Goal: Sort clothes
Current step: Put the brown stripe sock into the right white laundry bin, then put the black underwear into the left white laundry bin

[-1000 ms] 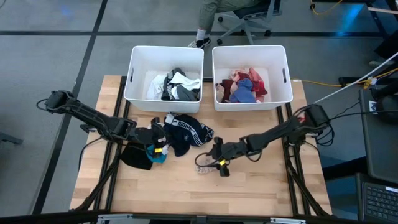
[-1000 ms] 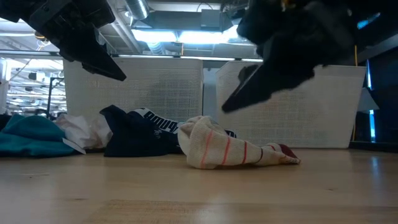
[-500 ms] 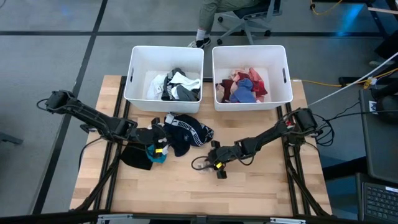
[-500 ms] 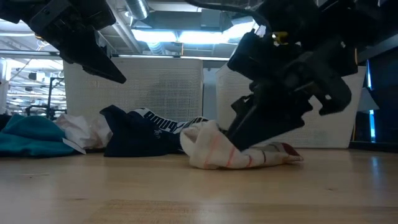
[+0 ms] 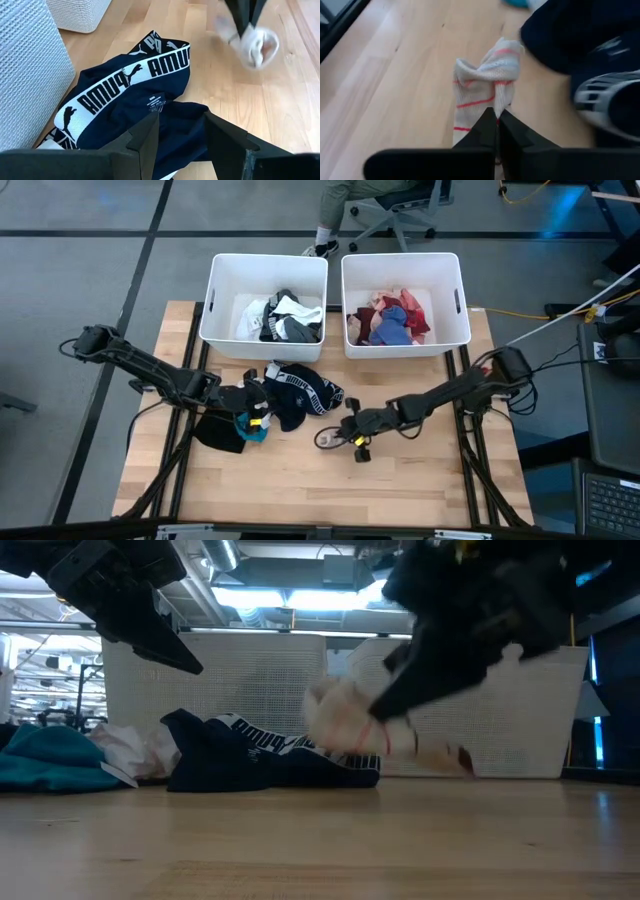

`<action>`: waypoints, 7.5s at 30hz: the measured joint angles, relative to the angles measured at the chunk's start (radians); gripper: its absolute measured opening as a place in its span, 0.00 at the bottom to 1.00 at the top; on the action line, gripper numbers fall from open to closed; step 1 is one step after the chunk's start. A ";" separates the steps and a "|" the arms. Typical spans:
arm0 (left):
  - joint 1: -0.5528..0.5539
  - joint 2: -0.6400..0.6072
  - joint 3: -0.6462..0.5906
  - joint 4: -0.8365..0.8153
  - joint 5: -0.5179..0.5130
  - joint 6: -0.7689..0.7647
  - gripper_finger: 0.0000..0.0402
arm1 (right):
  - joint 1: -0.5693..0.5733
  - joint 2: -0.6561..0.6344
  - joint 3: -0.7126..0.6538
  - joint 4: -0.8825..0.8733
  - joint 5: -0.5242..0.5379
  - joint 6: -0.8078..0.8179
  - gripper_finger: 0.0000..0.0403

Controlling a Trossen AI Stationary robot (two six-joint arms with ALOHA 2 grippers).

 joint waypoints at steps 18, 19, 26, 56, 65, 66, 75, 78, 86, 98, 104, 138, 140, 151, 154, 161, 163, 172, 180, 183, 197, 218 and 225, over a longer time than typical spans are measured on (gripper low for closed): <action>0.000 0.000 0.000 0.004 0.000 0.000 0.36 | -0.078 -0.549 0.000 -0.223 0.474 -0.187 0.03; 0.000 0.000 0.000 0.004 0.000 0.000 0.36 | -0.099 -0.570 0.000 -0.225 0.499 -0.196 0.04; 0.000 0.000 0.000 0.007 0.000 0.003 0.36 | -0.299 -0.655 0.000 -0.223 0.582 -0.244 0.03; 0.000 0.000 0.001 0.006 0.000 0.004 0.36 | -0.676 -0.701 0.102 -0.495 0.375 -0.094 0.59; 0.000 0.000 0.001 0.007 0.000 0.001 0.36 | -0.394 -0.689 0.144 -0.569 0.036 0.033 0.64; 0.000 0.000 0.001 0.008 0.000 0.001 0.36 | -0.351 -0.679 0.137 -0.567 0.041 0.036 0.63; 0.000 0.000 0.001 0.002 0.000 0.001 0.36 | -0.036 -0.484 -0.013 -0.312 0.223 0.055 0.60; -0.002 0.000 0.001 -0.024 0.004 -0.017 0.36 | 0.023 -0.385 -0.076 -0.151 0.264 0.073 0.60; -0.043 0.000 0.001 -0.179 0.114 -0.117 0.36 | 0.109 -0.084 -0.134 0.155 0.301 0.186 0.60; -0.147 0.000 0.028 -0.504 0.178 -0.369 0.36 | 0.093 0.156 -0.133 0.422 0.412 0.159 0.60; -0.166 0.000 0.001 -0.479 0.190 -0.419 0.36 | 0.084 0.156 -0.132 0.429 0.401 0.157 0.60; -0.160 0.054 0.187 -0.871 0.198 -0.617 0.36 | 0.084 0.156 -0.132 0.429 0.387 0.156 0.60; -0.160 0.054 0.145 -0.860 0.199 -0.658 0.36 | 0.084 0.156 -0.132 0.429 0.386 0.156 0.60; -0.141 0.054 -0.060 -0.533 0.204 -0.676 0.40 | 0.084 0.156 -0.132 0.430 0.388 0.156 0.60; -0.130 0.052 -0.106 -0.482 0.206 -0.696 0.46 | 0.084 0.156 -0.132 0.430 0.389 0.156 0.60; -0.126 0.051 -0.155 -0.401 0.201 -0.639 0.50 | 0.084 0.156 -0.133 0.429 0.390 0.155 0.60; -0.128 0.052 -0.158 -0.375 0.202 -0.594 0.45 | 0.084 0.156 -0.132 0.429 0.390 0.155 0.60; -0.128 0.058 -0.106 -0.357 0.331 -0.470 0.04 | 0.084 0.156 -0.132 0.428 0.390 0.156 0.60; -0.157 0.059 0.058 -0.422 0.460 -0.394 0.03 | 0.084 0.156 -0.132 0.422 0.390 0.156 0.60; -0.167 0.058 0.151 -0.543 0.461 -0.391 0.02 | 0.084 0.156 -0.132 0.418 0.390 0.155 0.60; -0.171 0.055 0.570 -0.804 0.271 -0.178 0.03 | 0.083 0.156 -0.132 0.415 0.397 0.156 0.60; 0.166 0.036 0.756 -0.562 -0.468 0.446 0.05 | 0.083 0.156 -0.132 0.408 0.397 0.156 0.60; 0.462 0.034 0.756 -0.503 -0.313 0.520 0.05 | 0.083 0.156 -0.132 0.405 0.397 0.156 0.60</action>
